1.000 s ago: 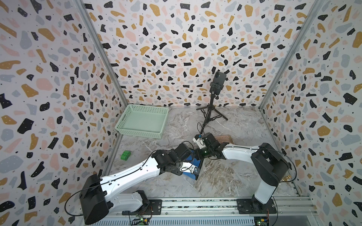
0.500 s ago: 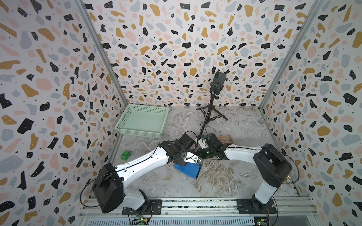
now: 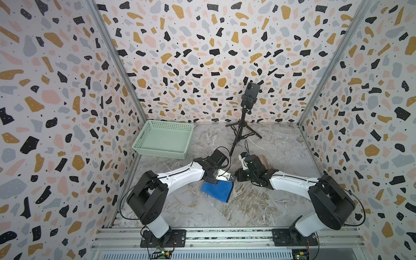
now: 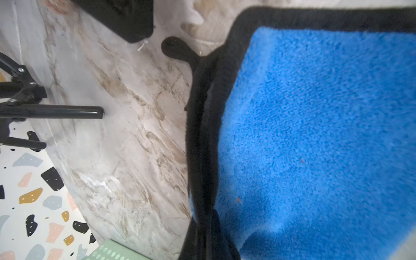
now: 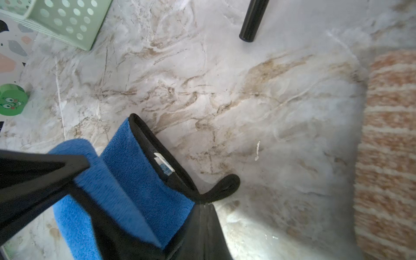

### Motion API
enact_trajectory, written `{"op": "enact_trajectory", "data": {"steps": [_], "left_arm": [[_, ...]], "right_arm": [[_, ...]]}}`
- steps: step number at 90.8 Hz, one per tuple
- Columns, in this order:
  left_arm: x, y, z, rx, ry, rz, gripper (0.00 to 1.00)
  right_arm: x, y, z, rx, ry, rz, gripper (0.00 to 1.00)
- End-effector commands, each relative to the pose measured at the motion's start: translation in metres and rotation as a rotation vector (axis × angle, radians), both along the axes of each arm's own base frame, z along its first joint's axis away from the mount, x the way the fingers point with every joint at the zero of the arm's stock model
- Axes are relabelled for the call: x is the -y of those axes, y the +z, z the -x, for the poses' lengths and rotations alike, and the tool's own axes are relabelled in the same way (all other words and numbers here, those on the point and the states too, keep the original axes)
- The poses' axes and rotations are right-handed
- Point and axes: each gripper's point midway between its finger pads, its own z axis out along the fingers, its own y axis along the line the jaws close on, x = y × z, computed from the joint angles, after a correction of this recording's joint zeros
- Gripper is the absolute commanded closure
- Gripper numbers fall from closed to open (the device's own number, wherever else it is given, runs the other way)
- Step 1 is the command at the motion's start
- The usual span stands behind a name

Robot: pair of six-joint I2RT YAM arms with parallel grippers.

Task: Fold the square dishcloth
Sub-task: Fold the cleaning item at the center of the board.

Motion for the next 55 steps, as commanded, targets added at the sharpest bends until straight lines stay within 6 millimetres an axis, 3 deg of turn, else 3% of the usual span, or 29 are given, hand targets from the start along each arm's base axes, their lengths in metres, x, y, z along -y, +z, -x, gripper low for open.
{"op": "enact_trajectory", "data": {"steps": [1,8,15,29,36,45,55], "left_arm": [[0.013,0.019,-0.044,0.155,0.056,0.069,0.72],[0.013,0.028,-0.049,0.182,0.073,0.096,0.35],[0.010,0.040,-0.044,0.177,0.086,0.122,0.27],[-0.001,0.067,-0.029,0.154,0.128,0.157,0.24],[-0.005,0.067,-0.013,0.083,0.157,0.180,0.23],[-0.008,0.048,0.005,-0.013,0.181,0.182,0.35],[-0.008,0.021,0.004,-0.072,0.234,0.181,0.57]], "right_arm": [[0.001,0.009,-0.006,0.036,-0.012,-0.006,1.00],[0.004,0.011,-0.006,0.049,-0.019,0.003,1.00],[0.007,0.016,-0.006,0.066,-0.026,0.001,1.00],[0.007,0.030,-0.001,0.080,-0.031,-0.050,1.00],[-0.003,0.038,0.005,0.051,-0.014,-0.131,1.00],[-0.020,0.047,0.015,-0.010,0.018,-0.268,1.00],[-0.032,0.044,0.028,-0.104,0.020,-0.404,1.00]]}}
